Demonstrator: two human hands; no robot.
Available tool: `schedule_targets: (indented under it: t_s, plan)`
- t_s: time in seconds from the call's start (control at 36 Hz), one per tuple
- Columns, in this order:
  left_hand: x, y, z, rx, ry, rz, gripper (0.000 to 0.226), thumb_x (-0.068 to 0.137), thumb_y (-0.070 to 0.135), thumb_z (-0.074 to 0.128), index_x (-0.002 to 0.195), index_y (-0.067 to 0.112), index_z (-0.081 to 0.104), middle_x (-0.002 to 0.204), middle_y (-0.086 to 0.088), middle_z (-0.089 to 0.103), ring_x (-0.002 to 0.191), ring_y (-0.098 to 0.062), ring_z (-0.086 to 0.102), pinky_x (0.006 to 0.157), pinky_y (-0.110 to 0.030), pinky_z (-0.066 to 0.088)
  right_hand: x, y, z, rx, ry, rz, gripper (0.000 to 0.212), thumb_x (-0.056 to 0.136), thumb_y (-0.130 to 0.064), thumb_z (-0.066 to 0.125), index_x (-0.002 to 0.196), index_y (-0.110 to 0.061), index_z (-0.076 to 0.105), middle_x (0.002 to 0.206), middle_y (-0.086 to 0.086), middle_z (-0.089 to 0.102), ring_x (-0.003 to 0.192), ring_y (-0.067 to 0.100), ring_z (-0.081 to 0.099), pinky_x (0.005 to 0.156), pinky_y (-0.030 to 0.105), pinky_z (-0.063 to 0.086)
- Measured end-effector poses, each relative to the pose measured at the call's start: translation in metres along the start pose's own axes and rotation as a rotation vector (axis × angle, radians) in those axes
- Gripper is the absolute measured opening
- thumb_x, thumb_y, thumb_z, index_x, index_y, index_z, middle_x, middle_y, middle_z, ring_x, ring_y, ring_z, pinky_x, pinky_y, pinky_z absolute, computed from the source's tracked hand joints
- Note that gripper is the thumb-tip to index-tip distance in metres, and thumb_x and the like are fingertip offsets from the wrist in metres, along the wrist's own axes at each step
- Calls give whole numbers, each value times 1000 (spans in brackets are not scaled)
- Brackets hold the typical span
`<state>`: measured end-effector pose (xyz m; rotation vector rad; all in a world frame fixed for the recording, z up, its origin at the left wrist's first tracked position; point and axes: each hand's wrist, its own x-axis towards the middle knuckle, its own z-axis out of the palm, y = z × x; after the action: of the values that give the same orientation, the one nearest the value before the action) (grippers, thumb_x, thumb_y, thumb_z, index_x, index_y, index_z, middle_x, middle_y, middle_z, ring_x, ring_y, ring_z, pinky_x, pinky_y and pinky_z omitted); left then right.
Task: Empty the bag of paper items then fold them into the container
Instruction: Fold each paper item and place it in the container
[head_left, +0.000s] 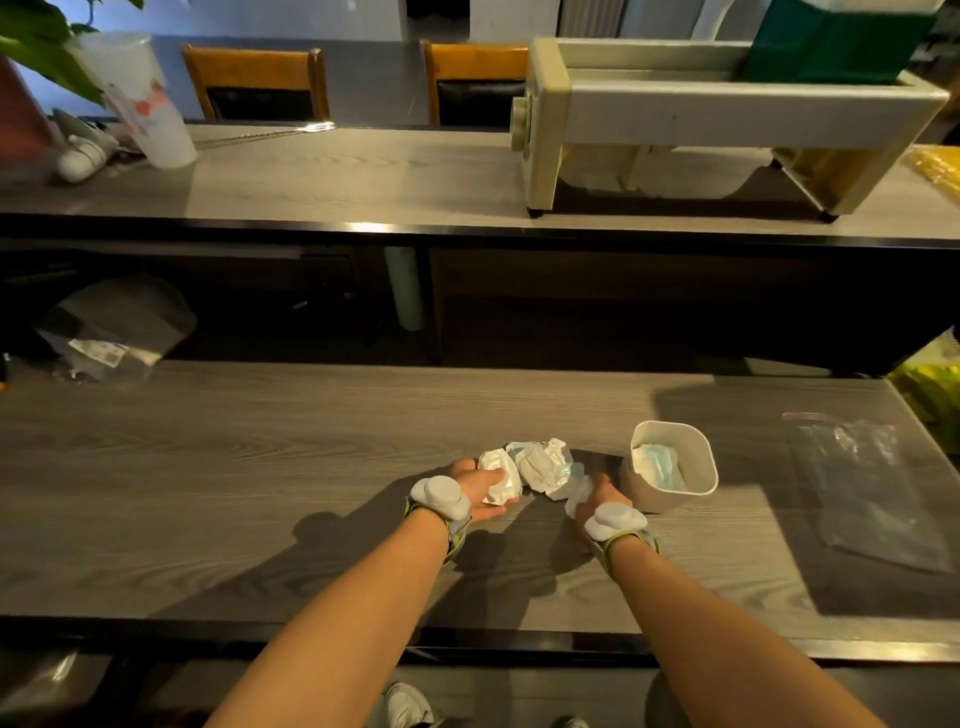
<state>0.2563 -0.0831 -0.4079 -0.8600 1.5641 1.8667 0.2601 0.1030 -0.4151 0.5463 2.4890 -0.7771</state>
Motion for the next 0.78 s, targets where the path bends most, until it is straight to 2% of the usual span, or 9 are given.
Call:
schedule_targets:
  t_s: [0.11, 0.28, 0.39, 0.47, 0.53, 0.58, 0.67, 0.72, 0.78]
  plan:
    - [-2, -5, 6, 27, 11, 3, 28, 94, 10, 55, 121, 9, 49, 100, -13, 64, 77, -27, 67, 78, -39, 56, -13, -3, -9, -98, 34, 34, 39, 89, -32, 59, 125, -17, 58, 127, 6, 62, 121, 26, 58, 95, 30, 45]
    - [-12, -9, 10, 61, 59, -13, 40, 97, 9, 49, 136, 13, 45, 124, -16, 55, 98, -34, 59, 77, -41, 55, -17, -1, -17, -77, -9, -87, 33, 79, -29, 71, 109, -18, 67, 107, 9, 70, 104, 30, 66, 86, 32, 54]
    - [-23, -12, 13, 26, 50, 3, 31, 97, 13, 48, 128, 13, 53, 102, -11, 60, 84, -28, 61, 73, -42, 56, -24, -7, -16, -24, -110, -207, 21, 76, -32, 76, 87, -27, 59, 87, 2, 64, 87, 25, 65, 78, 29, 52]
    - [-18, -15, 12, 21, 66, -1, 33, 92, 39, 56, 119, 19, 55, 103, -7, 63, 87, -27, 64, 80, -47, 57, -25, -15, -12, 143, -204, -287, 18, 76, -14, 75, 89, -24, 66, 80, 6, 65, 61, 18, 59, 58, 26, 55]
    - [15, -26, 2, 50, 88, 10, 74, 67, 70, 63, 124, 22, 55, 123, -8, 62, 105, -31, 64, 90, -50, 55, -28, -25, -10, 150, -271, -361, 28, 80, -5, 71, 105, -18, 70, 79, 5, 62, 54, 12, 53, 44, 16, 46]
    - [12, -26, 0, 36, 21, -16, 71, 69, 72, 61, 121, 23, 56, 122, -11, 64, 105, -32, 65, 88, -49, 56, -28, -35, -8, 109, -286, -435, 42, 83, -5, 68, 121, -20, 65, 94, 2, 64, 69, 11, 60, 57, 12, 47]
    - [-23, -18, 4, -19, -88, 31, 34, 93, 40, 56, 118, 18, 57, 114, -11, 66, 93, -27, 68, 80, -41, 59, -29, -49, -6, 71, -227, -558, 55, 84, -8, 68, 135, -23, 53, 115, 1, 60, 108, 17, 61, 88, 18, 46]
    - [-20, -22, 4, -15, -113, 111, 32, 98, 21, 51, 129, 12, 52, 117, -14, 65, 94, -26, 66, 75, -34, 59, -28, -50, -5, 62, -153, -564, 61, 81, -15, 72, 137, -24, 49, 111, 2, 54, 102, 17, 59, 88, 22, 47]
    - [-16, -20, -6, -41, -41, 139, 34, 98, 18, 50, 132, 11, 51, 119, -14, 64, 100, -27, 65, 71, -31, 59, -24, -58, 2, 104, -110, -537, 66, 76, -23, 77, 136, -28, 49, 113, 4, 53, 97, 20, 58, 86, 27, 51]
